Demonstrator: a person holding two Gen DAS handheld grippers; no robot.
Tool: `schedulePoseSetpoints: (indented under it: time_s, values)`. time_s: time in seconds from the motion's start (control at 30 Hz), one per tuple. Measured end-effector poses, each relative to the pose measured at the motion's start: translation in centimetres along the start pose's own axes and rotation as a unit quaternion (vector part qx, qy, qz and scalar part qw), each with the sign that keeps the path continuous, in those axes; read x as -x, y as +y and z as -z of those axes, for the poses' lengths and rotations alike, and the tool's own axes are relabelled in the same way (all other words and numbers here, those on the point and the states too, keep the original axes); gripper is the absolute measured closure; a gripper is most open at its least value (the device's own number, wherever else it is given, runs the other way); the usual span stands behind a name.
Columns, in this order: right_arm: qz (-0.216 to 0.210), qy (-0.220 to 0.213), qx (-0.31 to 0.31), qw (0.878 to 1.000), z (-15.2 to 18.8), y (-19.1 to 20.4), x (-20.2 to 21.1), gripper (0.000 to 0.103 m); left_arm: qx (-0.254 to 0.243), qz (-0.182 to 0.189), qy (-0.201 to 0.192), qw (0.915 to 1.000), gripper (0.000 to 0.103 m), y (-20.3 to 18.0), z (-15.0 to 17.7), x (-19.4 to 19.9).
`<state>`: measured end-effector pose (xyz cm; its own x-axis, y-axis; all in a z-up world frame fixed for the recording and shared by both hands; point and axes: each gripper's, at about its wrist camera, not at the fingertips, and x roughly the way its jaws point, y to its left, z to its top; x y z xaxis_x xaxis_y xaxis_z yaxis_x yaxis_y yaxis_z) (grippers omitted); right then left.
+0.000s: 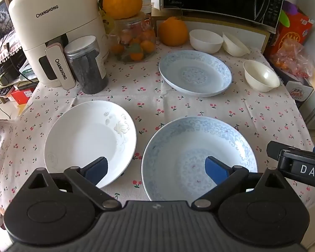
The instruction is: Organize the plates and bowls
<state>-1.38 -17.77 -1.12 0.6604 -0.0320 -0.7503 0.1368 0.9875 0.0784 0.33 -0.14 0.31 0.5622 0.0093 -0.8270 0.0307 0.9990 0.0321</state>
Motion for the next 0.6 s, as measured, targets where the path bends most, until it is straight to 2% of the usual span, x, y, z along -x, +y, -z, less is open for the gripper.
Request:
schedulePoseSetpoints:
  time_s: [0.6]
  values:
    - [-0.001,-0.004,-0.008,1.0,0.18,-0.14,0.3,0.0,0.0,0.002,-0.005,1.0,0.004,0.16,0.12,0.22]
